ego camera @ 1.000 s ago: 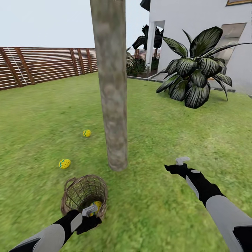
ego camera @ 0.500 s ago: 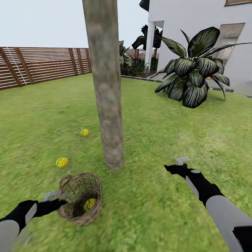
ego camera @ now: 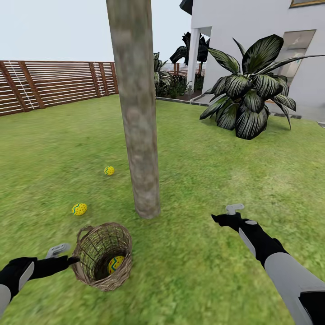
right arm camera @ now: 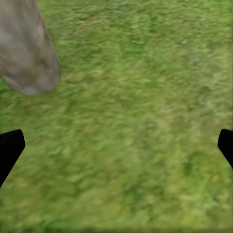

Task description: Take the three Easter eggs out of the wicker basket on the lawn in the garden, then place them on the lawn next to a single tree (choose any tree) so that all three eggs are next to the same tree and none are left in the basket.

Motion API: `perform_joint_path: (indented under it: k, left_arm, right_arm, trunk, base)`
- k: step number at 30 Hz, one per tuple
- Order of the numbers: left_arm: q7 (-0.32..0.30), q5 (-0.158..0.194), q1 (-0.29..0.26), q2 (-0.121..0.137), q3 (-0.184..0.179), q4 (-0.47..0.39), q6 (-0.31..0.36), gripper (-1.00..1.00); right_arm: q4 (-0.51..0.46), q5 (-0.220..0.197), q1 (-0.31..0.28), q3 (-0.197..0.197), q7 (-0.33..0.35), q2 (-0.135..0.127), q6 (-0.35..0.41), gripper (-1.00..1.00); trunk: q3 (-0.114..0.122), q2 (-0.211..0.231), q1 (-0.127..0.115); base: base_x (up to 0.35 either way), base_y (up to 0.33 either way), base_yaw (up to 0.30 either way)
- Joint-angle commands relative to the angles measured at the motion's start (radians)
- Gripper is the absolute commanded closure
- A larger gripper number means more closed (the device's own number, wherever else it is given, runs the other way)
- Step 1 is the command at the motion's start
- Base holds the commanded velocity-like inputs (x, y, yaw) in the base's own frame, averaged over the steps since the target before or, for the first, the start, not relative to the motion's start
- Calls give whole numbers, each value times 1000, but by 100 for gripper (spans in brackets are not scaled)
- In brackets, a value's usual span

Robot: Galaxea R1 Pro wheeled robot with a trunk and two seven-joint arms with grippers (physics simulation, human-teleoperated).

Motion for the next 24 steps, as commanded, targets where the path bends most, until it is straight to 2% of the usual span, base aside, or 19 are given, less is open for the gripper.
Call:
perform_joint_path:
  k: [1,6,8,9,17,24]
  left_arm:
    - [-5,-15,0,2,9,-1,8,-100]
    - [-6,-30,0,20,10,-1,9,-100]
    - [-6,-32,0,40,10,1,9,-100]
    - [-7,-33,0,67,10,3,8,-100]
    - [-8,-33,-1,74,9,3,-4,-100]
    - [-6,-31,-1,71,11,2,-7,-100]
  right_arm:
    - [-2,-9,0,6,-1,-1,6,-100]
    - [-2,-9,0,6,-1,5,6,-100]
    - [-2,-9,0,6,-1,5,6,-100]
    - [-2,-9,0,6,-1,8,7,-100]
    - [-2,-9,0,6,-1,9,7,-100]
    - [-1,-9,0,7,-1,12,7,-100]
  trunk:
    - [-1,-1,0]
    - [-1,-1,0]
    - [-1,-1,0]
    - [-1,-1,0]
    - [-1,-1,0]
    - [-1,-1,0]
  base:
    - [0,0,0]
    - [0,0,0]
    - [0,0,0]
    - [0,0,0]
    - [0,-18,0]
    - [0,-267,0]
